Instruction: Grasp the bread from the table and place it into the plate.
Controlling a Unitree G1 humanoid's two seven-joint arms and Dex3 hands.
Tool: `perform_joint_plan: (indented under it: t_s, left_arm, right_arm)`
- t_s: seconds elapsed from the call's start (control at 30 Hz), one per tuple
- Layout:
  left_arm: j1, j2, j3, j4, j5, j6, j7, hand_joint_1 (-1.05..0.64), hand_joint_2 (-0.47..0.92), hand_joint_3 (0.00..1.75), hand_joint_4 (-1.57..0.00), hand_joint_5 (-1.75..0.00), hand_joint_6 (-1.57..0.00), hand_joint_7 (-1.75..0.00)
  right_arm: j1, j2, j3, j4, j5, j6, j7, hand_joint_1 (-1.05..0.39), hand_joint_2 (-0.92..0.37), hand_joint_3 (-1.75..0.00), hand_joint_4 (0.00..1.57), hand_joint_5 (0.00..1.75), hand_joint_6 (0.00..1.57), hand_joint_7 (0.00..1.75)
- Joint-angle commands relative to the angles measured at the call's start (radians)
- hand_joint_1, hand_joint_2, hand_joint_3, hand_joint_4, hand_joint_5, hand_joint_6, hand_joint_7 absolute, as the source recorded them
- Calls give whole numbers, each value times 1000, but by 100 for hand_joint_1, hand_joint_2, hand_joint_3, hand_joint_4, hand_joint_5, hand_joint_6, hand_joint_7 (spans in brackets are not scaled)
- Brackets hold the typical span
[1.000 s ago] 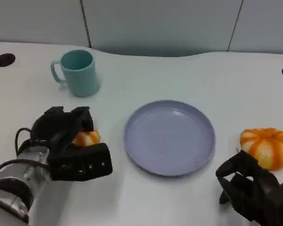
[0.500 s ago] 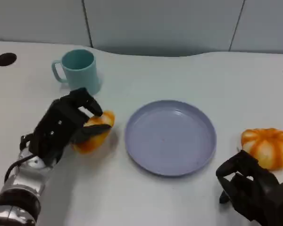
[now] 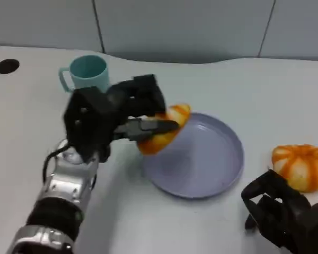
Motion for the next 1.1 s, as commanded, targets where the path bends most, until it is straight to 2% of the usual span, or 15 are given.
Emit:
perform_joint_plan:
  t_s: [0.03,0.2,0.27,0.37,0.43,0.47,0.53,0.63,0.67,0.7,0.77,0.87,0.97,1.07,1.1]
  left_arm:
    - [-62,-21,-33,34,53,-22,27,-15,81,15,-97,-175,-74,-175]
    - [-83,-33,-43,69,78,-47,37,-18,79,16,-98,-175,-76,-175]
    - [-119,-57,-80,148,123,-77,39,-17,77,17,-99,-175,-79,-175]
    - [-170,-51,-149,242,220,-94,65,-20,77,20,-94,-175,-77,-175]
    - [-198,-35,-179,269,263,-75,52,-30,77,19,-81,-175,-64,-175]
    - [-211,-24,-196,278,285,-72,44,-40,80,13,-64,-173,-47,-167]
    - [-223,-16,-211,291,306,-76,40,-48,84,5,-51,-166,-40,-145]
    - [-232,-1,-232,302,334,-97,54,-51,85,2,-47,-163,-39,-137]
    - [-235,10,-245,307,352,-113,58,-61,88,2,-28,-126,-28,-102]
    - [-237,15,-246,313,354,-126,52,-69,90,3,-16,-91,-25,-63]
    - [-238,16,-234,322,340,-138,32,-73,92,3,-6,-69,-21,-34]
    - [-240,14,-227,330,336,-144,25,-75,92,3,-3,-63,-20,-27]
    - [-245,19,-212,328,319,-143,-7,-83,92,9,0,-39,-12,-19]
    - [-248,26,-191,325,287,-131,-57,-84,92,10,0,-34,-10,-17]
    - [-249,30,-176,322,266,-123,-92,-88,92,12,0,-23,-7,-14]
  right_arm:
    - [-8,-9,-6,8,6,-18,-1,-28,-92,-36,57,175,37,175]
    - [-10,-9,-5,13,4,-23,-1,-28,-92,-36,56,175,36,175]
    - [-16,-12,-3,20,3,-28,5,-29,-92,-36,58,175,36,175]
    - [-19,-8,1,28,0,-39,0,-30,-92,-36,60,175,37,175]
    - [-19,-8,2,30,0,-42,-1,-30,-92,-36,60,175,37,175]
    - [-20,-7,2,30,-1,-42,-3,-30,-92,-36,60,175,37,175]
    - [-20,-7,2,31,-2,-43,-4,-30,-92,-36,61,175,37,175]
    - [-20,-7,3,31,-2,-44,-5,-30,-92,-36,61,175,37,175]
    - [-19,-7,4,29,-3,-44,-5,-29,-92,-36,61,175,37,175]
    - [-17,-6,4,26,-5,-41,-7,-29,-92,-36,61,175,37,175]
    - [-16,-4,4,24,-4,-39,-9,-29,-92,-36,61,175,37,175]
    - [-16,-4,4,24,-3,-39,-9,-29,-92,-36,60,175,37,175]
    - [-18,-6,2,27,1,-40,-4,-30,-92,-36,62,175,38,175]
    - [-19,-8,1,26,-1,-36,-4,-30,-92,-36,62,175,38,175]
    - [-19,-9,1,24,-3,-33,-4,-29,-92,-36,61,175,37,175]
